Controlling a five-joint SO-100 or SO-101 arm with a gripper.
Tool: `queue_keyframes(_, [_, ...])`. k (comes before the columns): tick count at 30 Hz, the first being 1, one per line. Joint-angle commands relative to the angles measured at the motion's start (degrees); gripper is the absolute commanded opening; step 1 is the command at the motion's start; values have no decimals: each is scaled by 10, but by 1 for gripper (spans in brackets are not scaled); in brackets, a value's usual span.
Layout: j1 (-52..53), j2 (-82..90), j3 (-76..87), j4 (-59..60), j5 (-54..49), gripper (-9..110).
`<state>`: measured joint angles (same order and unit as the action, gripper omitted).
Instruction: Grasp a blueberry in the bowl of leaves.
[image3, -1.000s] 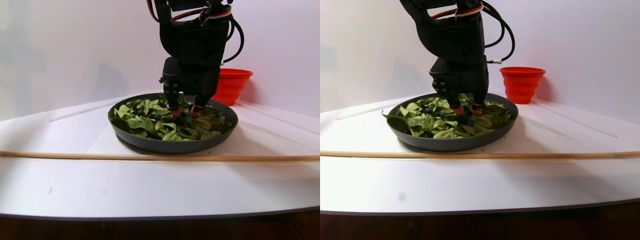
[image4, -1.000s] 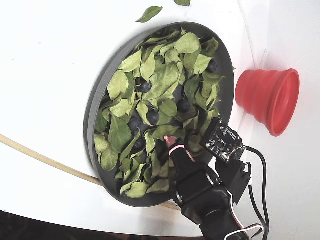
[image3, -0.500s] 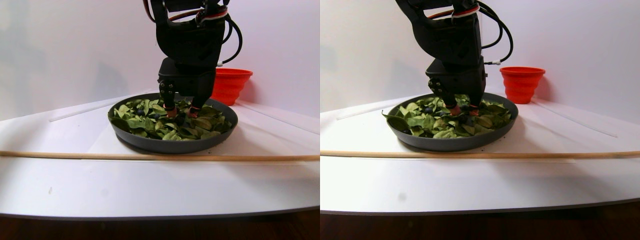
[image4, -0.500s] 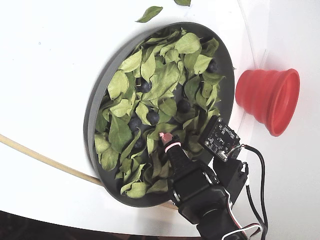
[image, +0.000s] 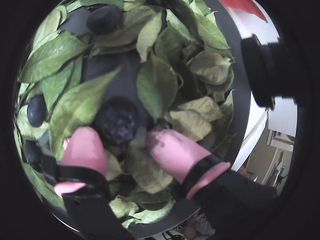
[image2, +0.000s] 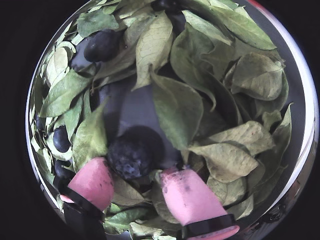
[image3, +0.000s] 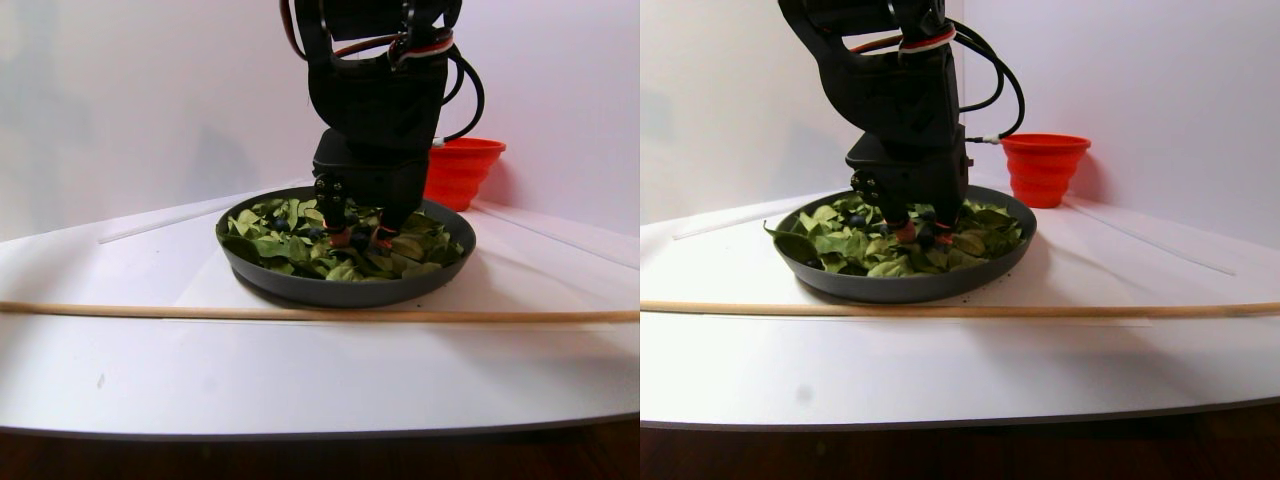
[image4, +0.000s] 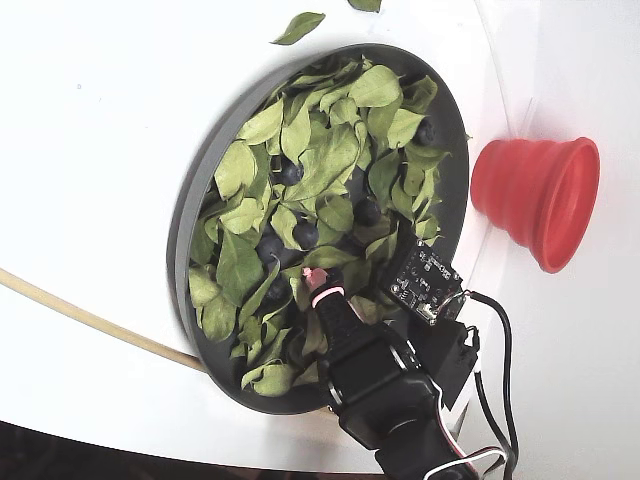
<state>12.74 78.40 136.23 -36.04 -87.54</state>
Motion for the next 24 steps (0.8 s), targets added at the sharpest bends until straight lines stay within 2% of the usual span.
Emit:
queue_keyframes(1, [4, 3, -21, -11, 3, 19])
queue_keyframes(24, [4, 2, -49, -12, 40, 19])
